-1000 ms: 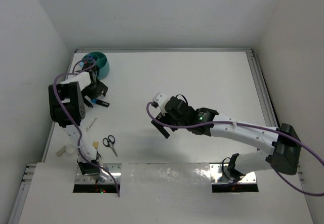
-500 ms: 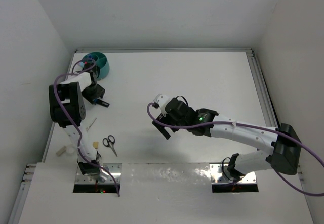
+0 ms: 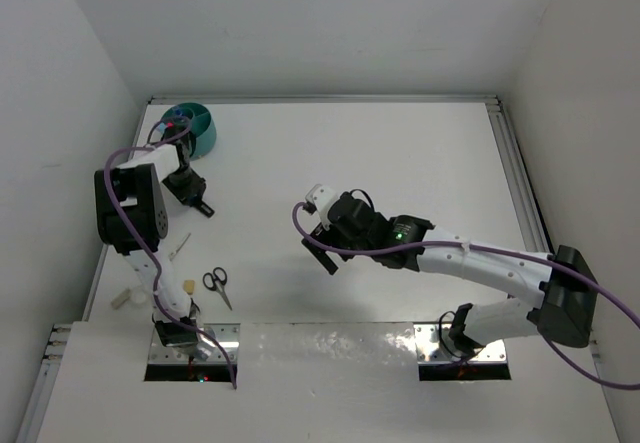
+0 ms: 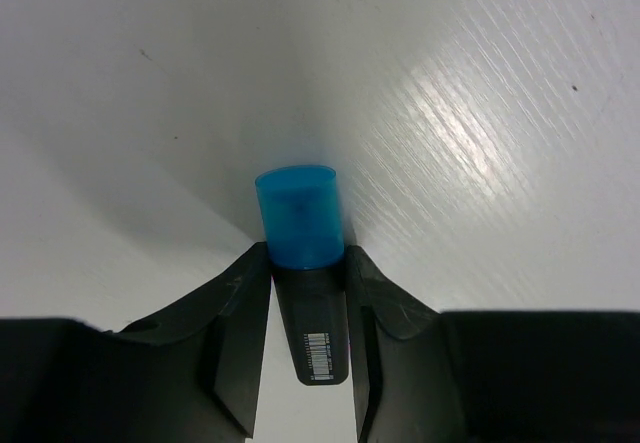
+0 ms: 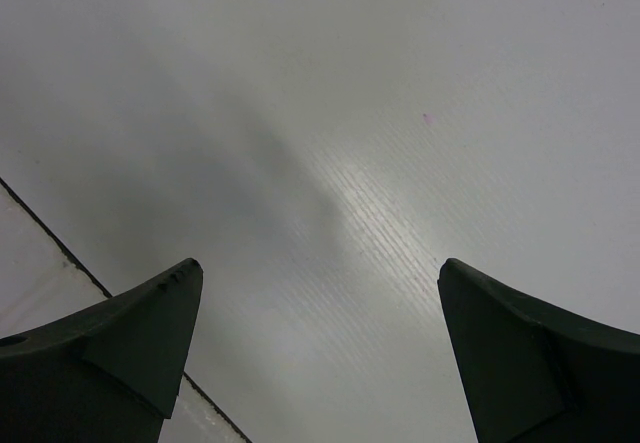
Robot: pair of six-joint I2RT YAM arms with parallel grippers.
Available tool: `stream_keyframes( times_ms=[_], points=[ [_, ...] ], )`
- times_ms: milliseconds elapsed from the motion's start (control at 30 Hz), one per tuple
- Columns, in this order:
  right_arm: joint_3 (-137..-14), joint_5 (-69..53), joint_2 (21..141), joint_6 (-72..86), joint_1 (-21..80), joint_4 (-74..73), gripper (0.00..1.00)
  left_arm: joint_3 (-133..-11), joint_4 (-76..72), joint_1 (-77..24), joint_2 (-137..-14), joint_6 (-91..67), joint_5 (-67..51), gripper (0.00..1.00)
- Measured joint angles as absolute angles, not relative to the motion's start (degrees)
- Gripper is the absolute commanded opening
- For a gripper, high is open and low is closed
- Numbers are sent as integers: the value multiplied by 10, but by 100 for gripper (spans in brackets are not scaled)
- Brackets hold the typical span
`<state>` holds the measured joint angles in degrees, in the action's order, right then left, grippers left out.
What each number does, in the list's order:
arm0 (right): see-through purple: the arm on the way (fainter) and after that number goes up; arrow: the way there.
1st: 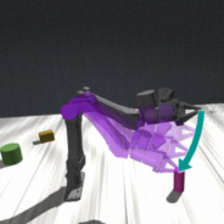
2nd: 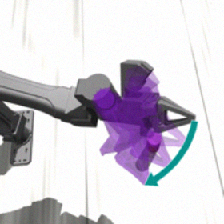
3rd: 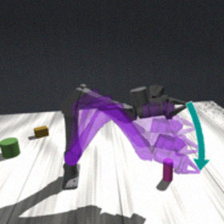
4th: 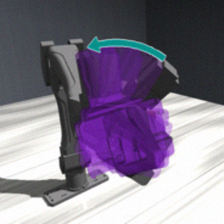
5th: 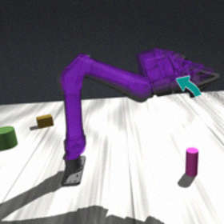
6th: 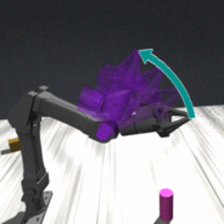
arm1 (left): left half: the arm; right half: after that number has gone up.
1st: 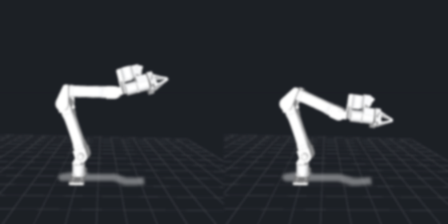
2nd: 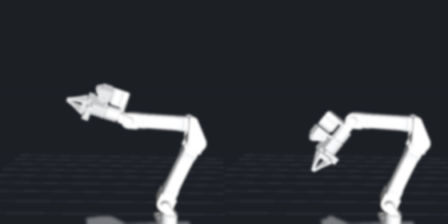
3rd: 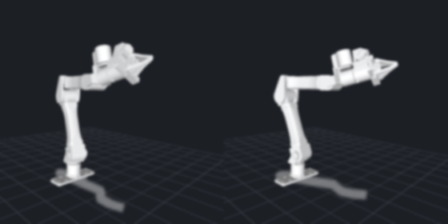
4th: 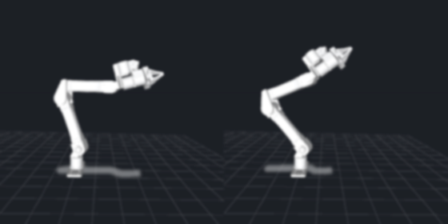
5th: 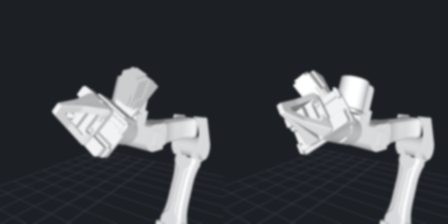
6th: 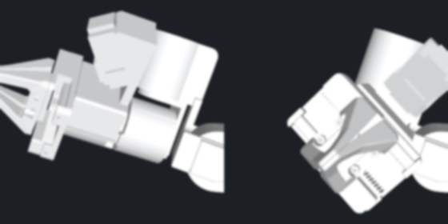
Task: Sort the stationery into containers
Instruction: Pick up the pen from the center of the board.
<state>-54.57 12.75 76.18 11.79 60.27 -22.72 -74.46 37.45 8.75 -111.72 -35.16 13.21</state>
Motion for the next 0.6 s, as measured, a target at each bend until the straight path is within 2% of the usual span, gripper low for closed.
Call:
stream_keyframes(
  times_ms=[167,433,600],
  points=[
    [-535,131,740,117,603,-224,99,-744,376,91,-1098,-311,104,0],
    [-521,128,722,87,603,-201,99,-784,382,79,-982,-222,84,0],
    [-520,114,722,43,602,-188,99,-796,271,50,-861,-99,90,0]
  ],
)
